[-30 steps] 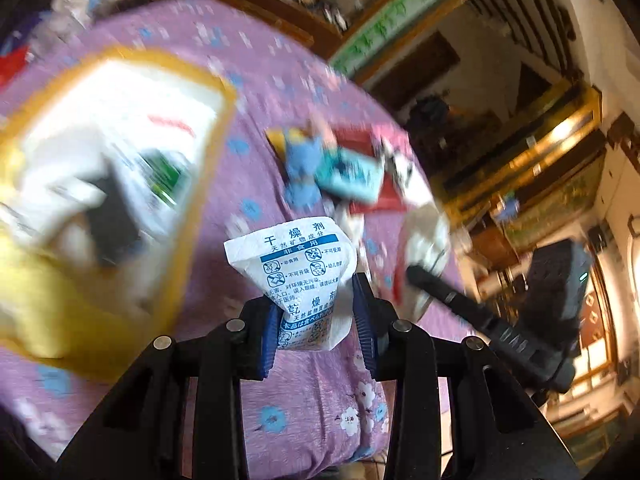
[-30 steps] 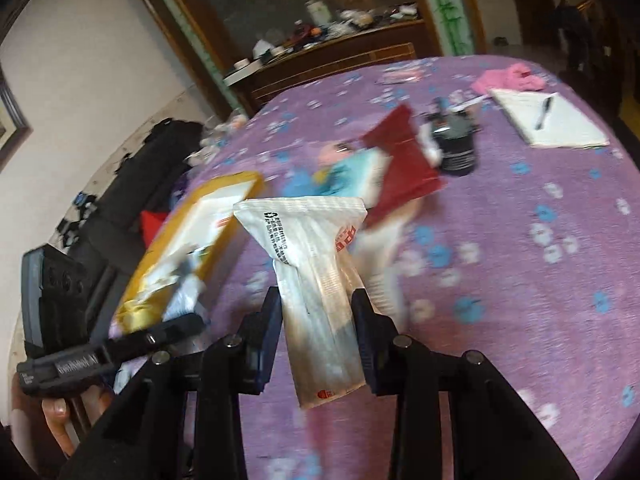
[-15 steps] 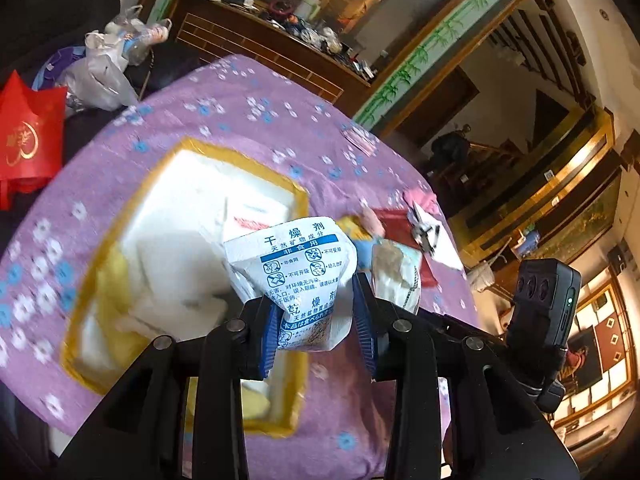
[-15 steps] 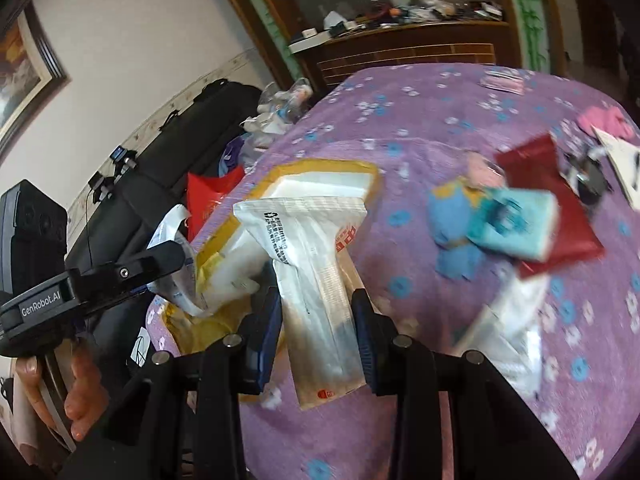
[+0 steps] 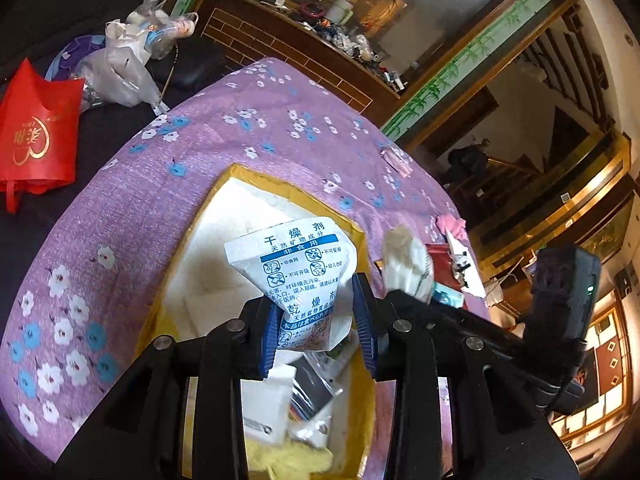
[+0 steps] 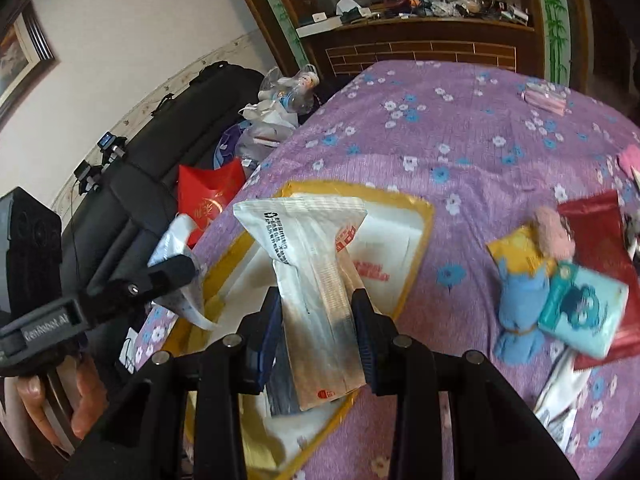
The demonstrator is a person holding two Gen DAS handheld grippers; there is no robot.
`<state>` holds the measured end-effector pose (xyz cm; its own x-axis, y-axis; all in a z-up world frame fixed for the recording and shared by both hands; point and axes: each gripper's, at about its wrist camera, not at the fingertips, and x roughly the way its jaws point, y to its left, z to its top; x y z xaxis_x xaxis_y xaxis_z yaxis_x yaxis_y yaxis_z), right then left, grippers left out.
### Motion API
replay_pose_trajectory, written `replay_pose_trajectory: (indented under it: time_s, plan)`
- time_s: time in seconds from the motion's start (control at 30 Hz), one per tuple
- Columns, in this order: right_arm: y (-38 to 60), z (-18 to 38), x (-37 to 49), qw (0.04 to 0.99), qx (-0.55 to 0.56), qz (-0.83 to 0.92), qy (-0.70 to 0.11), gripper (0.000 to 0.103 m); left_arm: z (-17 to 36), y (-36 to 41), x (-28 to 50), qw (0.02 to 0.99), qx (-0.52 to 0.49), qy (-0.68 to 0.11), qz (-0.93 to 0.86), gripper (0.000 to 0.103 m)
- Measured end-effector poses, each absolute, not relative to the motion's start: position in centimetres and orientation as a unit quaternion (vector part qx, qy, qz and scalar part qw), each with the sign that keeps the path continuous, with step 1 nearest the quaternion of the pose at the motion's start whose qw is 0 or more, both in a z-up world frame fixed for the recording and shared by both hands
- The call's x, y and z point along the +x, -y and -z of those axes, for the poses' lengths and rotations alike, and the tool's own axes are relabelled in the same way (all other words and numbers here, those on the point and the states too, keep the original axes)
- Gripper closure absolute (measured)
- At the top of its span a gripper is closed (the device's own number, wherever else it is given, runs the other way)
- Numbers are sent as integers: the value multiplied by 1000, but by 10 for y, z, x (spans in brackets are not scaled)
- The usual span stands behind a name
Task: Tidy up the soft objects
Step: 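Carry the desiccant packet and white bag into the foam tray and open both grippers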
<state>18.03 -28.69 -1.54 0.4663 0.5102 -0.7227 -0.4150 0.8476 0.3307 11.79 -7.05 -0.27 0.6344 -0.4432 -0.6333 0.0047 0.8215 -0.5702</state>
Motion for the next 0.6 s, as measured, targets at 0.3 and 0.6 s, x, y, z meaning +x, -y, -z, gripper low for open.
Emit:
replay_pose_trajectory:
  time_s: [0.3,0.6]
  plan:
    - [266,25,201,869,34,-248,-427,69,26,67,154,858,-256,-435,101,70]
    - [267,53,227,861,70,-246,-440,69,67,67,190,837,-253,-480,67,70]
